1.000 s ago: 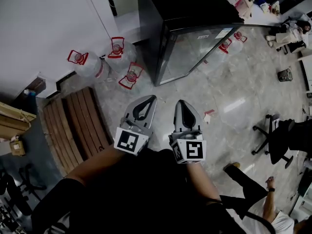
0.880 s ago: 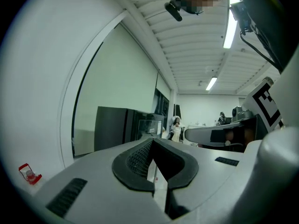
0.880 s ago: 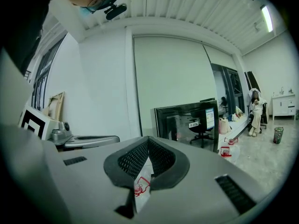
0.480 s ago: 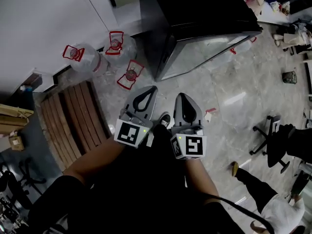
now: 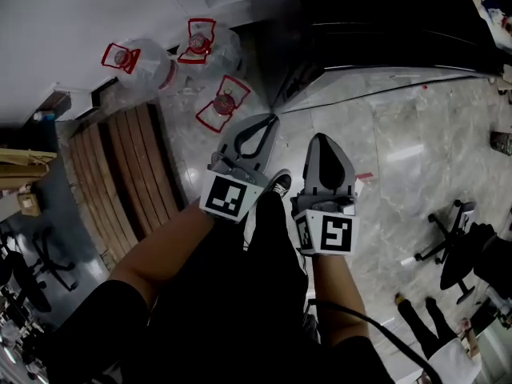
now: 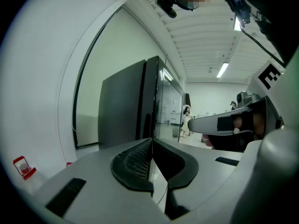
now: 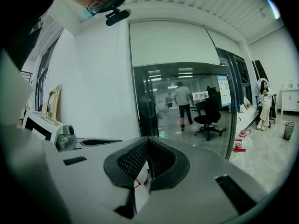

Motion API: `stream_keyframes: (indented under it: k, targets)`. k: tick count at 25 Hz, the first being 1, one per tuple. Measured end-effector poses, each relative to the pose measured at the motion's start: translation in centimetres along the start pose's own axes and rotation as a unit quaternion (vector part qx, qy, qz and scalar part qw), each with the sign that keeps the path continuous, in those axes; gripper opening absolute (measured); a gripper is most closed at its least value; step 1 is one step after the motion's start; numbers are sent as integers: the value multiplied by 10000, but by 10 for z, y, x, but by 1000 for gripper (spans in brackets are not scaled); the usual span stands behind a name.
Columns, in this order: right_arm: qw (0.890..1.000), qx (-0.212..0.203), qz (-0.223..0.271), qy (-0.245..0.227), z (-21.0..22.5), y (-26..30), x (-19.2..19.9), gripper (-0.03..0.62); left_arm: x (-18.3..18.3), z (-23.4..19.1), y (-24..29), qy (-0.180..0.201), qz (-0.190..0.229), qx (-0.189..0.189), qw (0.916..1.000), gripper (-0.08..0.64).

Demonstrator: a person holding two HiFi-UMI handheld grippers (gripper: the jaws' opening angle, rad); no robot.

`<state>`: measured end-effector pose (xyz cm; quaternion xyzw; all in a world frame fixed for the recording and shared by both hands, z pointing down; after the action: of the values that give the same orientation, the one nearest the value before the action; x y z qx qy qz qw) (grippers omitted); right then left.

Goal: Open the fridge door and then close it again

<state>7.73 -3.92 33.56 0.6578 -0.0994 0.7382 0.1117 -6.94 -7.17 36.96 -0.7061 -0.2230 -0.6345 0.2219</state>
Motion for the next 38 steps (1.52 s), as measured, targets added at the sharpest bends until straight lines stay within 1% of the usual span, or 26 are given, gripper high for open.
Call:
stream_keyframes:
  k: [5, 9, 13, 17, 20, 23, 28, 31, 36, 38]
  targets:
    - [9998, -154, -32, -88, 2, 13, 22, 15, 22, -4, 13, 27, 76, 137, 9999, 37]
    - [9999, -134, -53, -35, 2, 16, 34, 15, 29, -11, 24, -19, 174, 231, 9996, 67]
    - [9999, -77, -114, -1, 9, 13, 45, 15, 35, -11, 38, 172, 290, 500, 9982, 100]
    - [9997, 19, -228, 16, 17, 12, 57, 15, 38, -12, 48, 258, 396, 660, 9967, 103]
    - [9994, 123, -326, 47, 23, 12, 63, 15, 37, -9, 53, 431, 451, 907, 9939, 106]
    - [9995, 134, -267, 89, 25, 16, 66, 15, 38, -7, 59, 502, 503, 1056, 9919, 107]
    - [9993, 196, -279, 141, 28, 16, 69, 15, 39, -8, 62, 437, 494, 1076, 9920, 107]
    - [9991, 236, -307, 156, 30, 12, 72, 15, 39, -11, 64, 411, 467, 1080, 9922, 72]
    - [9984, 330, -363, 271, 33, 5, 78, 15, 40, -11, 63, 58, 399, 965, 9945, 63]
    - [9979, 391, -396, 319, 34, 2, 81, 15, 41, -11, 63, 17, 396, 957, 9946, 60]
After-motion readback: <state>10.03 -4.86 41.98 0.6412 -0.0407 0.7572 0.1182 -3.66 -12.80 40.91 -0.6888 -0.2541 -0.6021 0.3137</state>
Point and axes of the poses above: the fingertips, and each gripper's own axes: y forward along the fingers, z to its right, x out of its underside, the point moved 8 cm from there along -y, backward along the fingers, and after that the axes turned 14 degrees about z, right-handed, at the moved point
